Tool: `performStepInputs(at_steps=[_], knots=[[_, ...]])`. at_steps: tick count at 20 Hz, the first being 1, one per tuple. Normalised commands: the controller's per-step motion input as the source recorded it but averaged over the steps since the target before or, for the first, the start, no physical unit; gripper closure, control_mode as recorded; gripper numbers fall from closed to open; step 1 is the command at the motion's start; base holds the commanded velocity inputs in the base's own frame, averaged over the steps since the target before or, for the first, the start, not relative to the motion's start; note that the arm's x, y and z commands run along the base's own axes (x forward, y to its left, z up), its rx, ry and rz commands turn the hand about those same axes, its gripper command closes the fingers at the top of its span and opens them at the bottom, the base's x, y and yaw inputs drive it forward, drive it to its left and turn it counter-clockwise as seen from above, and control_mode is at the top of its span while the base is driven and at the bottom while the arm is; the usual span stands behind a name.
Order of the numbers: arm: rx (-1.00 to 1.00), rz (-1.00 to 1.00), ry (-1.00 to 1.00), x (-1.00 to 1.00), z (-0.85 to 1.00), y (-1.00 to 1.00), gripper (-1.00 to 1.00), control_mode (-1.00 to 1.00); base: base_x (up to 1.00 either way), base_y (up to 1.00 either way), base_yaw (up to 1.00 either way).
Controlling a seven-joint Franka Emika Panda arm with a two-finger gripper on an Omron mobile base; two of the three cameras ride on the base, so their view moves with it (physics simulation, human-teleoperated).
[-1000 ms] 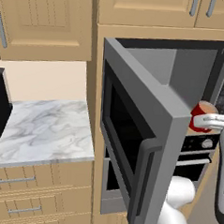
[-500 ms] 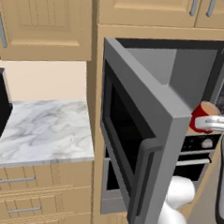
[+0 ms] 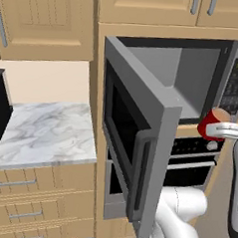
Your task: Pick the cup of tea, navigate to the dining table, and place it on the saucer.
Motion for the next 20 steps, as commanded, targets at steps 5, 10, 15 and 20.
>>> performStepInputs(at_steps=[5, 10, 15, 20], knots=[[0.0, 0.0, 0.0, 0.0, 0.0, 0.0, 1.0, 1.0, -0.96, -0.45, 0.0], [0.0, 0.0, 0.0, 0.0, 0.0, 0.0, 1.0, 1.0, -0.86, -0.39, 0.02], [0.0, 0.0, 0.0, 0.0, 0.0, 0.0, 1.0, 1.0, -0.61, -0.08, 0.37], [0.0, 0.0, 0.0, 0.0, 0.0, 0.0, 1.0, 1.0, -0.17, 0.0, 0.73]])
